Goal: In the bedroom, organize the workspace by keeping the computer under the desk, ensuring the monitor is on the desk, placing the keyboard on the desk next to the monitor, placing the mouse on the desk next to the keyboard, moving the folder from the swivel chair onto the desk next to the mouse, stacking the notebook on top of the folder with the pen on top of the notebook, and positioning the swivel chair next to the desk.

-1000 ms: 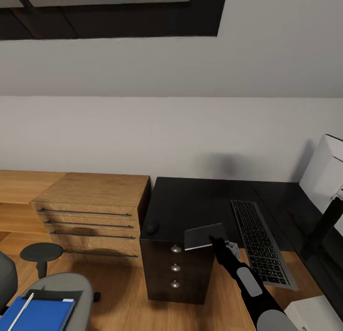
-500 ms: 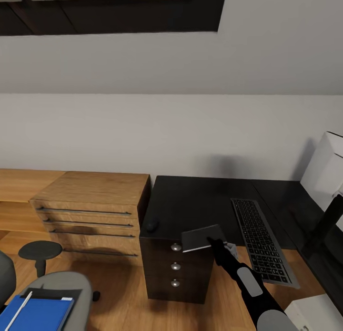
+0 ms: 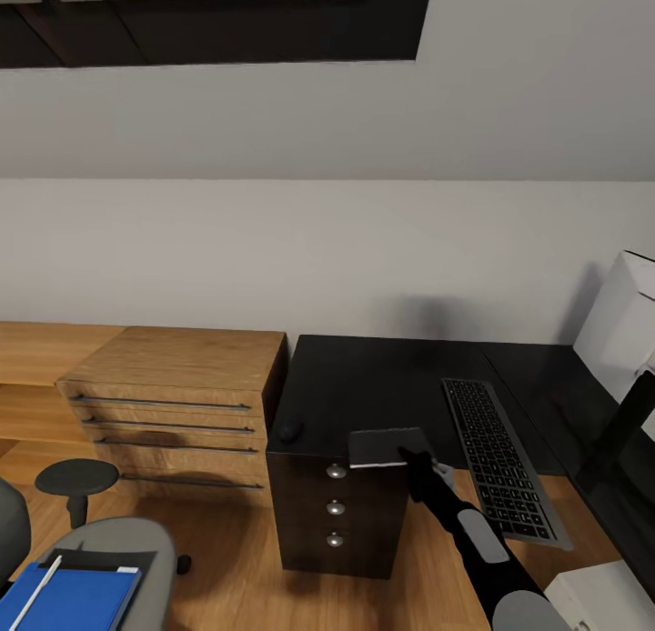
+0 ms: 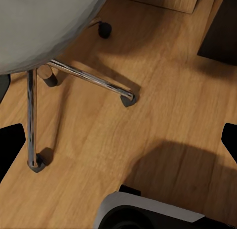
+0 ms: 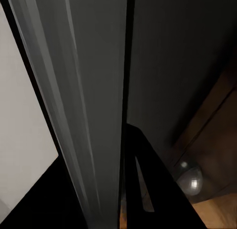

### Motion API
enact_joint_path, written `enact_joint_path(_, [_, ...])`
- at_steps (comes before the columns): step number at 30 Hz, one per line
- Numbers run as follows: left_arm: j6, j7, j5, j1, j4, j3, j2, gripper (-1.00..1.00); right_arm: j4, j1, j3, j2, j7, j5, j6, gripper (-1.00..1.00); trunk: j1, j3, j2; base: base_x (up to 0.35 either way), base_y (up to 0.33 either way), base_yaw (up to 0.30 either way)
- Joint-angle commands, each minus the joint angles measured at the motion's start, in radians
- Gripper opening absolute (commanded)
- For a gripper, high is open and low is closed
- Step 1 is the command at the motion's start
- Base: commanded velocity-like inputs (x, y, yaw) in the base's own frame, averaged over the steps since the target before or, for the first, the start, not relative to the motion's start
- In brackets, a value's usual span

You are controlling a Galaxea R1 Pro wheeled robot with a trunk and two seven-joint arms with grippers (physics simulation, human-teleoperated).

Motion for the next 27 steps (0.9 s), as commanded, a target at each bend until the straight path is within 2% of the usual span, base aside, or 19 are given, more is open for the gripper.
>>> enact_joint_path(1, [-0.001, 0.007, -0.01, 0.001, -0.002, 0.006, 0.0, 1.0, 0.001, -0.001, -0.006, 0.001, 0.0, -0.02, 0.012, -1.0, 0.0, -0.001, -0.001, 0.0, 0.0, 0.0])
enact_joint_path(4, [-0.001, 0.007, -0.01, 0.001, -0.002, 0.006, 0.0, 1.0, 0.004, -0.001, -0.006, -0.001, -0.001, -0.053, 0.019, -1.0, 0.0, -0.001, -0.001, 0.0, 0.0, 0.0])
enact_joint_path(8, [-0.001, 0.007, -0.01, 0.001, -0.002, 0.006, 0.0, 1.0, 0.01, -0.001, -0.006, -0.002, -0.001, -0.067, 0.022, -1.0, 0.0, -0.001, -0.001, 0.0, 0.0, 0.0])
enact_joint_path(17, [-0.001, 0.007, -0.009, 0.001, -0.001, 0.006, 0.001, 1.0, 0.014, -0.001, -0.006, -0.002, -0.003, -0.075, 0.024, -1.0, 0.0, -0.001, -0.001, 0.001, 0.0, 0.0])
enact_joint_path(27, [0.0, 0.006, -0.009, 0.001, -0.002, 0.006, 0.002, 1.0, 0.015, -0.001, -0.006, -0.002, -0.003, -0.076, 0.024, -1.0, 0.0, -0.001, -0.001, 0.1, 0.0, 0.0])
